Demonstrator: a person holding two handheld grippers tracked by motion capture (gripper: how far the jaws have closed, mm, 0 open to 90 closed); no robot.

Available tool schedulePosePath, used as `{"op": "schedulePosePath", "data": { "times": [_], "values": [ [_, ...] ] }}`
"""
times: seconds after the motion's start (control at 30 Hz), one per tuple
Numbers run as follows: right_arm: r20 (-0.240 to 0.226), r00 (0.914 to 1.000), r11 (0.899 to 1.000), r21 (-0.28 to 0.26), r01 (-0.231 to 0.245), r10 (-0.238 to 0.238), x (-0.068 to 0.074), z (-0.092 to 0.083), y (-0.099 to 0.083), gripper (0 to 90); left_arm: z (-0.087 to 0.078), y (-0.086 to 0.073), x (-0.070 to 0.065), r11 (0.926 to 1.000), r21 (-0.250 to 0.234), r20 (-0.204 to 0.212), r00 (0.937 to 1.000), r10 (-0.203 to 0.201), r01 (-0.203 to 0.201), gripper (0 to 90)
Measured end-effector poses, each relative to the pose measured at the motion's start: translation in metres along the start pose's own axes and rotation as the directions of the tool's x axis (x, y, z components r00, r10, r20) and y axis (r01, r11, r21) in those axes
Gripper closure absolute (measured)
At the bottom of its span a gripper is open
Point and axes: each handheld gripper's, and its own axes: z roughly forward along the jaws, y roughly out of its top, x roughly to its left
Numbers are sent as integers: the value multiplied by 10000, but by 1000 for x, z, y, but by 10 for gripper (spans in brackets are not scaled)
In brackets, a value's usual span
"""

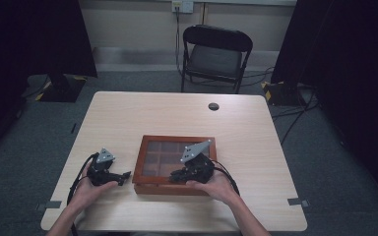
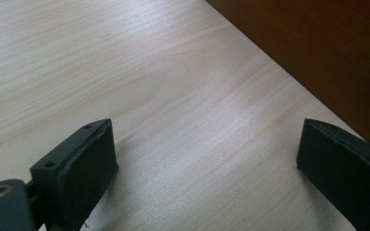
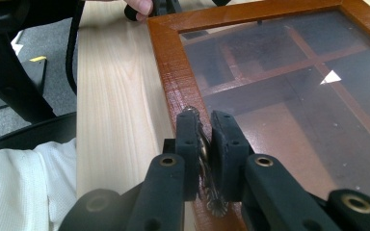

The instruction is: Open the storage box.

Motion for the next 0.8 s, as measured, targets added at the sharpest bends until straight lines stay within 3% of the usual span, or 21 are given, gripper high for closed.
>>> {"op": "schedulePosePath", "data": {
  "times": [0.8],
  "values": [
    [65,9999,9999,5,121,-121,-2,-15,20,824,0,0,0,10000,22,0,10000,29,-29,59]
  ]
}}
